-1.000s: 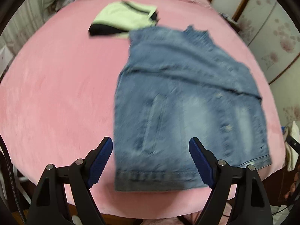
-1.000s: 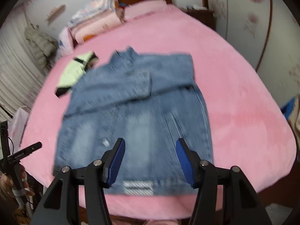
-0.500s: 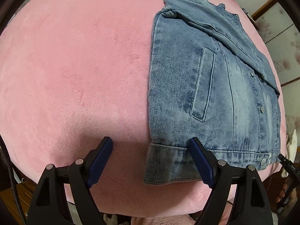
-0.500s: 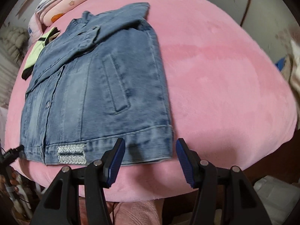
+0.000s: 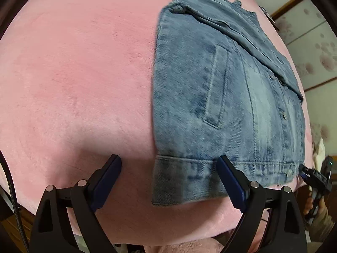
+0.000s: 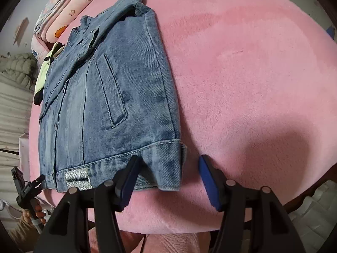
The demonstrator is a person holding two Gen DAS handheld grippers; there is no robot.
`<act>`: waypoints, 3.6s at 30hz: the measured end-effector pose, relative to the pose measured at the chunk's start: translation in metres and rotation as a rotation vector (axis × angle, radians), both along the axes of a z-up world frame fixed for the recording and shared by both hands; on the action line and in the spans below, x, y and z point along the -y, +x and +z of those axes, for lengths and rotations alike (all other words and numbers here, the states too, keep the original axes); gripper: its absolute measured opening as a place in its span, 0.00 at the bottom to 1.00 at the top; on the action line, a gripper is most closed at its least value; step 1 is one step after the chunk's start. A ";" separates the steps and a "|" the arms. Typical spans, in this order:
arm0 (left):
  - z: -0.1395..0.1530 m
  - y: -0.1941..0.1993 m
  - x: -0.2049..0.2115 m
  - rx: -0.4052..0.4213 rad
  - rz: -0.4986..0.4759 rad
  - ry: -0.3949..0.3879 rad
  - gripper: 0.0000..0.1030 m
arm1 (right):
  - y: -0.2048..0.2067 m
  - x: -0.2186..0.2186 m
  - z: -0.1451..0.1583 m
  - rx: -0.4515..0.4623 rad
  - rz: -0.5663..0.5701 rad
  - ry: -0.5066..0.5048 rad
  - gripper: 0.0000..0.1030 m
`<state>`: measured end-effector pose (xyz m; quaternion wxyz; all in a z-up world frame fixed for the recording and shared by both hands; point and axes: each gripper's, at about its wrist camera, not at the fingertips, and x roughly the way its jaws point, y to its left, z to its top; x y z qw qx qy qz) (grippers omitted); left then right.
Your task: Fold large clothes
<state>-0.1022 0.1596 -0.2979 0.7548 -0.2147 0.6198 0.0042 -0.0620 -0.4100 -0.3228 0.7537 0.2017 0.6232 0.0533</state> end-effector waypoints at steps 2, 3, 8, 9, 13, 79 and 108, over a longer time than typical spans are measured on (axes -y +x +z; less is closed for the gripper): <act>-0.001 0.001 0.004 -0.011 -0.023 -0.007 0.88 | 0.002 -0.002 0.001 -0.006 0.012 -0.008 0.56; -0.002 0.002 0.007 -0.014 -0.028 -0.005 0.88 | 0.003 -0.002 0.001 -0.011 0.013 -0.009 0.56; -0.008 0.010 0.015 -0.049 -0.005 0.014 0.91 | 0.007 -0.011 0.003 -0.026 0.033 -0.002 0.34; -0.008 0.013 0.017 -0.060 -0.005 0.017 0.91 | 0.008 -0.015 0.004 -0.026 0.042 -0.025 0.34; -0.004 0.022 0.029 -0.082 -0.036 0.040 0.57 | 0.007 -0.027 0.016 -0.016 0.090 -0.105 0.23; 0.032 0.459 -0.004 0.192 -0.198 0.273 0.78 | 0.445 -0.086 0.011 0.142 0.190 -0.233 0.50; 0.025 0.471 0.032 0.199 -0.084 0.682 0.60 | 0.407 -0.097 0.034 0.248 0.050 -0.474 0.24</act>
